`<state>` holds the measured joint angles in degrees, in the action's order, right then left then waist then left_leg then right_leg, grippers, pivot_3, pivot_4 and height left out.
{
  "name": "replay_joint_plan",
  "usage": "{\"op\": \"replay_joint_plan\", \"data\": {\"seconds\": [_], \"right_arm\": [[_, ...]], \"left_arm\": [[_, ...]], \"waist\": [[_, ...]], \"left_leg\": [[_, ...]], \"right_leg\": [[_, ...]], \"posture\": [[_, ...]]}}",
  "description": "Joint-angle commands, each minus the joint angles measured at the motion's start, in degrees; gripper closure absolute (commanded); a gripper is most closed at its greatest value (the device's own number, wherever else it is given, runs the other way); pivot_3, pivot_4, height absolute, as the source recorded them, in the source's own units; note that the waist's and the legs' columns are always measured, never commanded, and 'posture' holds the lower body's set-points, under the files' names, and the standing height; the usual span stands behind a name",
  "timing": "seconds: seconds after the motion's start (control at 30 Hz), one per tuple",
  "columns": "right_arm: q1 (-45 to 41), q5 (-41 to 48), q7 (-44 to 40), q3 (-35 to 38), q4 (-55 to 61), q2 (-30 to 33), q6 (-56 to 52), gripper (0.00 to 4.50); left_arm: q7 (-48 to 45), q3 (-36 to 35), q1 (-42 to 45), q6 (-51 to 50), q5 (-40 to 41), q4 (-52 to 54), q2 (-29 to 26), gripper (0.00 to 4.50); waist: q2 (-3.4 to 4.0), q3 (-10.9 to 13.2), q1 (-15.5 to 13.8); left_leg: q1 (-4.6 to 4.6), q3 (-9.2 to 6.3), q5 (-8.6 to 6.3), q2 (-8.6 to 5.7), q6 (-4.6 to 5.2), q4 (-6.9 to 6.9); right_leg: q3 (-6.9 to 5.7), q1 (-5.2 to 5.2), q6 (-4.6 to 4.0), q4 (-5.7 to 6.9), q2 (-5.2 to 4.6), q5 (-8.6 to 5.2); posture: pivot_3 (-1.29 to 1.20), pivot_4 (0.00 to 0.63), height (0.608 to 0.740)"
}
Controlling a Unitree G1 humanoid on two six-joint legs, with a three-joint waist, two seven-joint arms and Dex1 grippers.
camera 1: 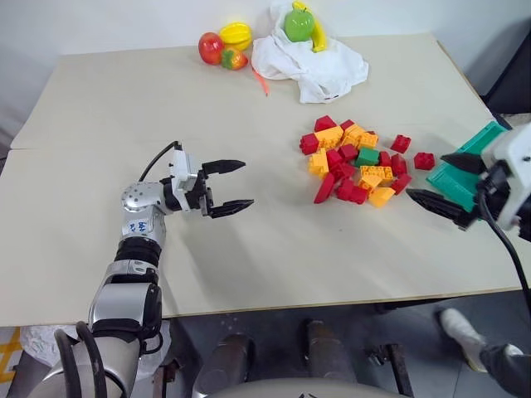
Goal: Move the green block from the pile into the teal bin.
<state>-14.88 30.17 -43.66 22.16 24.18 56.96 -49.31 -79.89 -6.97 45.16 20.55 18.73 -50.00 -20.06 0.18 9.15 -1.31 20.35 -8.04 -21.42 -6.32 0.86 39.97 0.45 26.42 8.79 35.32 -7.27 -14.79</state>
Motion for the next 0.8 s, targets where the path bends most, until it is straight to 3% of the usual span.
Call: {"op": "replay_joint_plan", "data": {"seconds": [0.03,0.3,0.63,0.8], "right_arm": [[-8.24,-1.95,3.25,-7.22,-5.26,-2.00,-1.52,0.03],[-32.43,-16.35,2.20,-29.03,-38.93,-12.35,6.21,0.03],[-48.61,-29.09,2.26,-35.01,-78.59,-22.54,24.43,0.03],[-52.76,-32.27,2.54,-34.47,-88.68,-25.06,28.71,0.03]], "left_arm": [[-0.08,-0.45,-1.23,-0.26,1.21,2.73,0.08,0.00],[0.95,0.01,-5.11,-1.73,1.75,9.41,0.49,0.00],[3.51,0.05,-9.94,-4.31,2.56,18.10,-0.31,0.00],[4.96,-0.07,-11.96,-5.22,2.85,20.57,-1.32,0.00]], "waist": [[-0.01,0.00,-0.02],[-0.02,0.02,0.52],[0.00,0.02,1.92],[0.02,0.01,2.92]], "left_leg": [[0.00,0.01,0.00,-0.01,0.00,0.00],[0.05,0.06,0.01,-0.01,0.01,-0.03],[0.13,-0.04,0.00,-0.08,0.07,-0.13],[0.10,-0.04,0.00,-0.05,0.06,-0.08]], "right_leg": [[0.00,0.00,0.01,-0.01,-0.01,0.01],[-0.02,0.07,0.02,-0.11,-0.03,0.04],[-0.17,0.13,0.01,0.00,-0.09,0.05],[-0.15,0.12,0.01,0.10,-0.07,0.05]], "posture": [[0.00,0.150,0.740],[0.00,0.150,0.740],[0.00,0.150,0.740],[0.00,0.150,0.740]]}}
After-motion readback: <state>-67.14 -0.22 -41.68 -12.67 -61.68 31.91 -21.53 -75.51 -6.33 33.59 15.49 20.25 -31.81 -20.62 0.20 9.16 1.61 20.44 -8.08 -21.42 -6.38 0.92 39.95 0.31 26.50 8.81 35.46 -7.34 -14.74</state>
